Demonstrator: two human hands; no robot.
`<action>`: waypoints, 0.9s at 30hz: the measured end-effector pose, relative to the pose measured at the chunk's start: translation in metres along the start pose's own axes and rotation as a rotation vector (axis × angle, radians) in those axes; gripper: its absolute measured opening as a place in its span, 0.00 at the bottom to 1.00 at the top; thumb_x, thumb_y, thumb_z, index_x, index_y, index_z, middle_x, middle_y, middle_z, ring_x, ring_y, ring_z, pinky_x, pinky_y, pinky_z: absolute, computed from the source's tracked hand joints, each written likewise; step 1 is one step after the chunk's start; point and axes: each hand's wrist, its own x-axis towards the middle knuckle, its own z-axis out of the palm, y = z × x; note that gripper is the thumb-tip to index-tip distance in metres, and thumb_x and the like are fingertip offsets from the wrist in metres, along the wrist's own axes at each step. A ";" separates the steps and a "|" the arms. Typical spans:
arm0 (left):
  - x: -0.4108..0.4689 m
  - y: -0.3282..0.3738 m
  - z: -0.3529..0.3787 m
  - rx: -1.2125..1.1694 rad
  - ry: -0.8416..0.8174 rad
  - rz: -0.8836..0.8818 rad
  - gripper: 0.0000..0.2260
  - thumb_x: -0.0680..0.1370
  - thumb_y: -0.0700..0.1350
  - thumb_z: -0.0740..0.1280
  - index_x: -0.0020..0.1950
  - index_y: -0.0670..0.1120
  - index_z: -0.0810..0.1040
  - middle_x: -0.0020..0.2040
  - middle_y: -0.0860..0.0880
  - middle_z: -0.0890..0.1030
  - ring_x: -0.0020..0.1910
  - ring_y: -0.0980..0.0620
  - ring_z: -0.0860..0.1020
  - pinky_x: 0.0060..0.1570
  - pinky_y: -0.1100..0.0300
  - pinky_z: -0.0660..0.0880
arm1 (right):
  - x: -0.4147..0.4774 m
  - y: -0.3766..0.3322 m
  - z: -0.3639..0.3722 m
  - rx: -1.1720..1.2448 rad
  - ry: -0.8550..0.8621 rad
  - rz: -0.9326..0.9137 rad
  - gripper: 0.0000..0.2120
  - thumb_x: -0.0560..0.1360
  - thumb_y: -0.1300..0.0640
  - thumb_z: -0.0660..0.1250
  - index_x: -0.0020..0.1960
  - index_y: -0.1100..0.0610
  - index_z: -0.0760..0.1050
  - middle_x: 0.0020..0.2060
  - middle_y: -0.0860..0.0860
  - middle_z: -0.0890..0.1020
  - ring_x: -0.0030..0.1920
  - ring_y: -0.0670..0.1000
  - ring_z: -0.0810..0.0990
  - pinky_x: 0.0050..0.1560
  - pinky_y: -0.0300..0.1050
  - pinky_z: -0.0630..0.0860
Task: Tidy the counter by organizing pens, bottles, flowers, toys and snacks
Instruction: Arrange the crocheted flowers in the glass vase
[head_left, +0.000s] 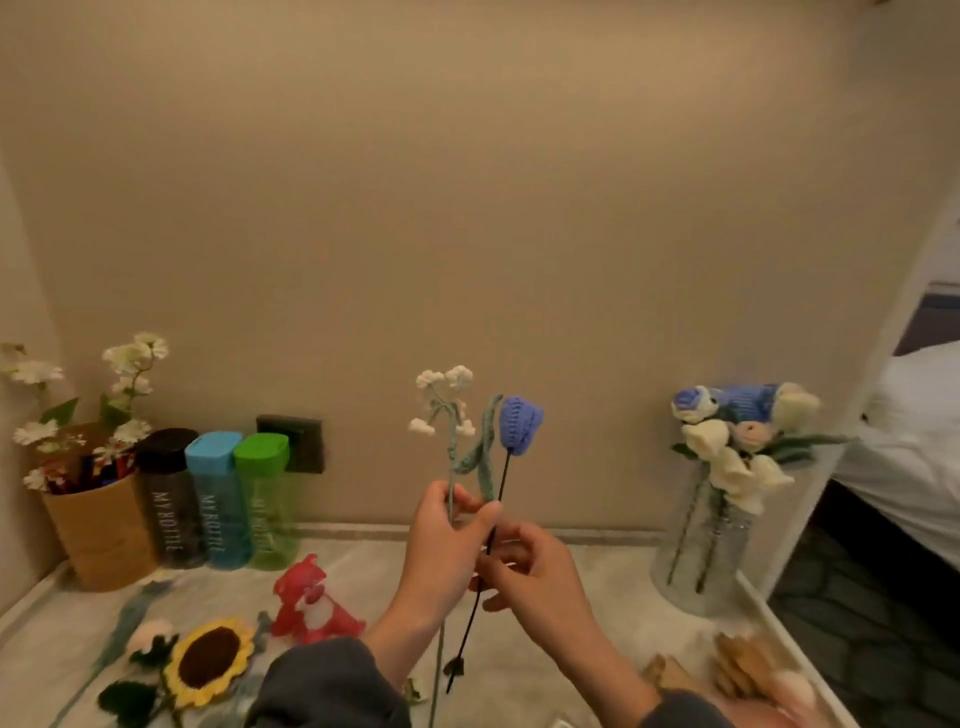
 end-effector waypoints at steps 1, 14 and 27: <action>-0.002 0.001 0.018 -0.016 -0.028 0.015 0.10 0.75 0.38 0.69 0.43 0.42 0.67 0.29 0.53 0.77 0.24 0.63 0.76 0.22 0.71 0.69 | -0.004 -0.001 -0.019 -0.013 0.019 -0.004 0.06 0.73 0.65 0.70 0.48 0.57 0.78 0.37 0.53 0.85 0.36 0.52 0.85 0.30 0.42 0.78; -0.032 0.016 0.198 -0.217 -0.278 0.142 0.13 0.76 0.40 0.69 0.41 0.47 0.65 0.39 0.40 0.75 0.42 0.48 0.79 0.40 0.63 0.76 | -0.022 -0.045 -0.213 0.092 0.289 -0.206 0.04 0.76 0.58 0.69 0.44 0.52 0.81 0.27 0.47 0.77 0.28 0.43 0.75 0.27 0.34 0.70; -0.034 0.030 0.287 -0.113 -0.269 0.205 0.12 0.78 0.47 0.67 0.48 0.43 0.65 0.39 0.57 0.77 0.32 0.59 0.75 0.34 0.62 0.74 | -0.028 -0.045 -0.320 -0.127 0.490 -0.384 0.05 0.76 0.56 0.69 0.44 0.49 0.82 0.34 0.49 0.85 0.36 0.53 0.83 0.30 0.41 0.77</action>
